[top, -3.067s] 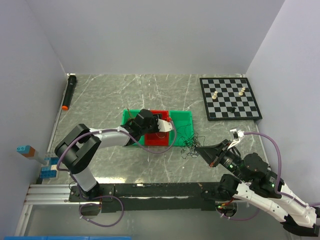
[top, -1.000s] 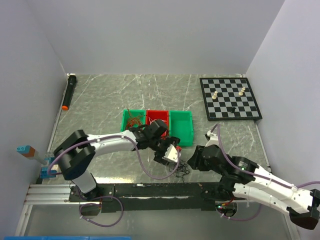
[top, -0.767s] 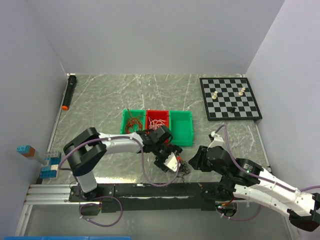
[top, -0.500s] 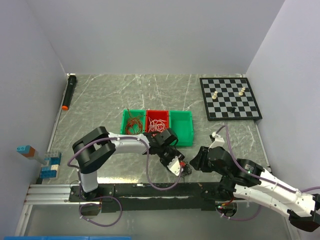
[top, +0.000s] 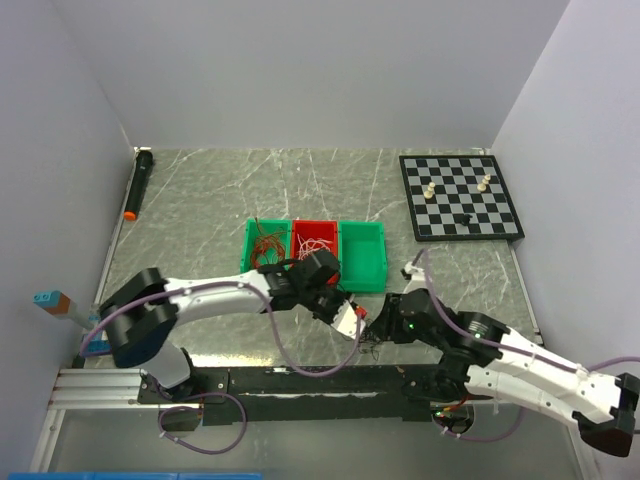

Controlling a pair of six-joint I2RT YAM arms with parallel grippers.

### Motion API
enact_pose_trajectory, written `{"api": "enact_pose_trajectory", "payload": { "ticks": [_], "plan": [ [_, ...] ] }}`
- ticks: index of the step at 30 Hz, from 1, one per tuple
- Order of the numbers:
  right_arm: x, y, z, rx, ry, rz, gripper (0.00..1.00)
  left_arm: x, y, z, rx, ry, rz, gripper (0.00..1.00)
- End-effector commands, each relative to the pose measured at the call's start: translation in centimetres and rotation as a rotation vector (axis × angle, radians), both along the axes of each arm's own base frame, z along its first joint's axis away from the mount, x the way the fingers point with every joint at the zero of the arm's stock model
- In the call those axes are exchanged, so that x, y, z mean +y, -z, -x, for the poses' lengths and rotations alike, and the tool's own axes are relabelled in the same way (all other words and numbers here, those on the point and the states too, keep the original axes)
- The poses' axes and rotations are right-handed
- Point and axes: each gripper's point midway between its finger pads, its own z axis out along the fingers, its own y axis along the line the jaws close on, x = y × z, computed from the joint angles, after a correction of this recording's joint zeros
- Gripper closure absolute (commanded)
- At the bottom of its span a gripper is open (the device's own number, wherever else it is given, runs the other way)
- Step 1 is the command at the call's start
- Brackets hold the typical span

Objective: Untangle the cables

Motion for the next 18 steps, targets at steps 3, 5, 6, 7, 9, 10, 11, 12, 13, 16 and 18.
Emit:
{"api": "enact_pose_trajectory", "payload": {
  "ticks": [3,5,6,7,9,10,11,12,13,16,18],
  "plan": [
    [2.9,1.4,-0.1,0.018,-0.108,-0.012,0.54,1.9,-1.3,0.8,0.051,-0.115,0.029,0.88],
    [3.0,2.0,-0.1,0.029,-0.102,0.0,0.54,2.6,-1.0,0.8,0.037,-0.127,0.033,0.87],
    [3.0,2.3,-0.1,0.037,-0.096,0.007,0.54,2.8,-0.7,0.8,0.026,-0.131,0.038,0.86],
    [3.0,2.4,-0.2,0.04,-0.091,0.006,0.54,2.8,-0.7,0.6,0.006,-0.133,0.056,0.78],
    [3.0,2.6,-0.3,0.043,-0.082,0.011,0.55,2.8,-0.3,0.1,-0.015,-0.163,0.086,0.55],
    [2.9,2.7,-0.3,0.044,-0.078,0.017,0.56,2.6,-0.3,-0.4,-0.031,-0.18,0.102,0.49],
    [2.7,2.8,-0.5,0.041,-0.066,0.03,0.58,2.4,-0.4,-0.9,-0.045,-0.194,0.114,0.41],
    [2.5,2.9,-0.5,0.041,-0.06,0.036,0.61,2.2,-0.3,-1.1,-0.05,-0.197,0.121,0.33],
    [2.4,3.1,-0.5,0.045,-0.059,0.047,0.63,2.0,-0.2,-1.2,-0.06,-0.184,0.124,0.28],
    [1.8,4.2,0.1,0.082,-0.067,0.089,0.62,1.8,0.5,-1.3,-0.093,-0.136,0.116,0.2],
    [1.4,5.0,0.5,0.114,-0.068,0.119,0.57,1.4,1.0,-1.8,-0.11,-0.123,0.116,0.19]
  ]
}}
